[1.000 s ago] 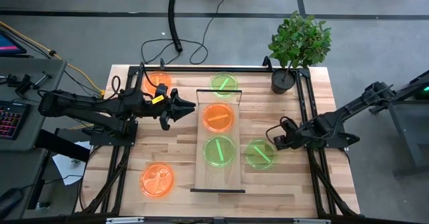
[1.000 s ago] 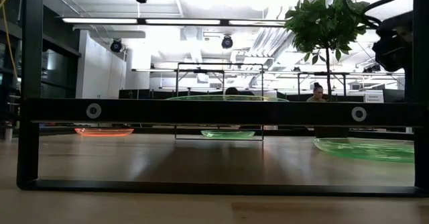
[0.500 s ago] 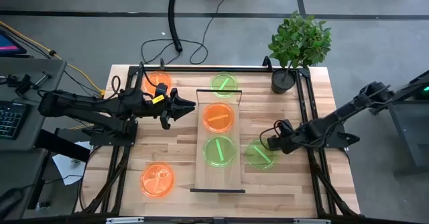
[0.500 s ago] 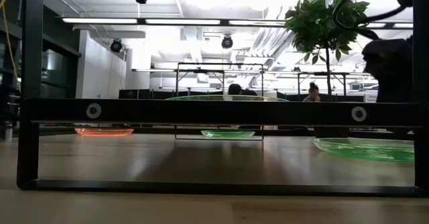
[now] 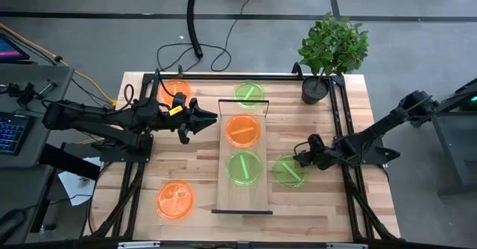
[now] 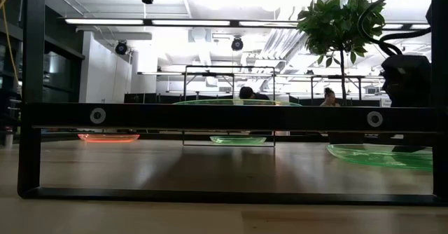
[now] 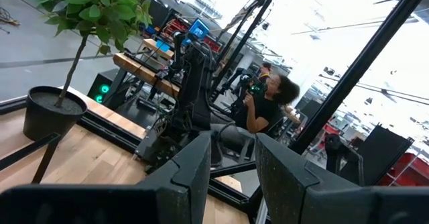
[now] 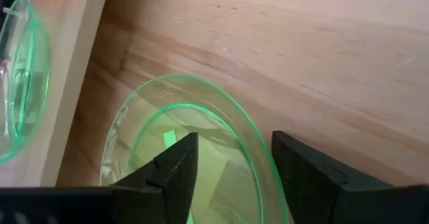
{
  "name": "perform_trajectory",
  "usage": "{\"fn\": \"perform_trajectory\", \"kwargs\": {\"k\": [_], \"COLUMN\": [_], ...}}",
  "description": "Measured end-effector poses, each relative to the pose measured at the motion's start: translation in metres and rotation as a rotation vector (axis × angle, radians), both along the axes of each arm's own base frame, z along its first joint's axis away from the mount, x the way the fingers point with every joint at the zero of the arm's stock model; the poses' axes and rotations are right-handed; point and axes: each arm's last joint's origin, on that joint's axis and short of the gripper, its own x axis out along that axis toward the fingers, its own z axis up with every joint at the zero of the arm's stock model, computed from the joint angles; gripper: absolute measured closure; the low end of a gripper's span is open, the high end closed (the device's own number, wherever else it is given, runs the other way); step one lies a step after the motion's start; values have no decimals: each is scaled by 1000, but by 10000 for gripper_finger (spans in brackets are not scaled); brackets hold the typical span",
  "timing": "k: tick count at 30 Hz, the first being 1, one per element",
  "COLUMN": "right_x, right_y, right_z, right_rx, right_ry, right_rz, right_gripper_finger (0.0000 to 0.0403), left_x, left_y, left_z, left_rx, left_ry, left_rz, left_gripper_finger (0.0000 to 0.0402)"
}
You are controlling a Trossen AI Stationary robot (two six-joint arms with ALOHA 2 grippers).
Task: Place and stack plates onto a shelf
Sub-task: Stack the bottom green plate on top of the green plate on the shelf
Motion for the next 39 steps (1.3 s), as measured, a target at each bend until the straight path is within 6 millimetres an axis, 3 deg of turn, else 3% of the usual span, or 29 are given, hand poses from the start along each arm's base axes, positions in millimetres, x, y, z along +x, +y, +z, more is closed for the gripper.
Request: {"fn": "perform_trajectory", "kwargs": {"k": [11,16,25,39], "right_x": [-3,-3,-5,-16], "right_y": [0,0,2,2], "right_z": [-6,-9,6,42], "right_rx": [-6,26,157,259], "right_ry": [43,60,-35,-247], "right_rz": [-4,-47,-10,302], "right_gripper_finger": [315,391,403,403], "left_x": [0,0,0,0], "left_y": [0,0,0,0], "left_z": [0,0,0,0], "left_rx": [2,2,10,20], "left_ry": [0,0,1,1], "left_rz": [3,4,8,9], "left_gripper_finger": [295,295,295,295]}}
